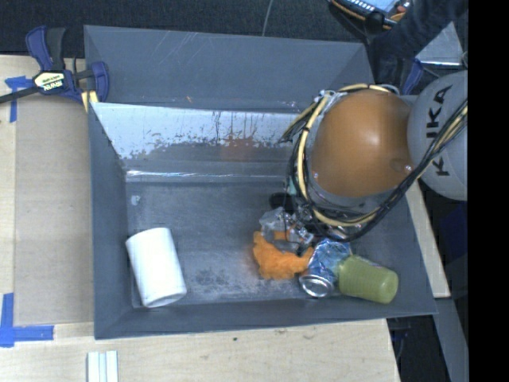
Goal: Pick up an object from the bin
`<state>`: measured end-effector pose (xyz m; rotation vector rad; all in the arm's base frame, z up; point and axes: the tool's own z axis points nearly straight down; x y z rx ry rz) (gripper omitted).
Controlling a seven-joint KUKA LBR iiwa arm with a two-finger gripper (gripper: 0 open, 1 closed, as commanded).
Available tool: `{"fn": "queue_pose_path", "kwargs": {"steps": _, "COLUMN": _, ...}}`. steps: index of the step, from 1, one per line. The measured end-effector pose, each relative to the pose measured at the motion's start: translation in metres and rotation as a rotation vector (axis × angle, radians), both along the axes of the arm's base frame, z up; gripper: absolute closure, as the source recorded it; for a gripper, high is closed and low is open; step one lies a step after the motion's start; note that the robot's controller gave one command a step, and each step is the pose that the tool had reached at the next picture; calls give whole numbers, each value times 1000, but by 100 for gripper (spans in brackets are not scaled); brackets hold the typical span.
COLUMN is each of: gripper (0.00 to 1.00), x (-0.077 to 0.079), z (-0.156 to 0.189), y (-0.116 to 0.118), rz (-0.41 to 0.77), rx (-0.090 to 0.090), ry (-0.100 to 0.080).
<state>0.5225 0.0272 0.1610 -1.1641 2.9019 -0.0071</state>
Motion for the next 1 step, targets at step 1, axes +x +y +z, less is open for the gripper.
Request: {"fn": "queue_pose_path", "kwargs": {"steps": 1, "gripper": 100, "x": 1, "z": 127, "y": 21, "rz": 18, "rx": 2, "ry": -12}}
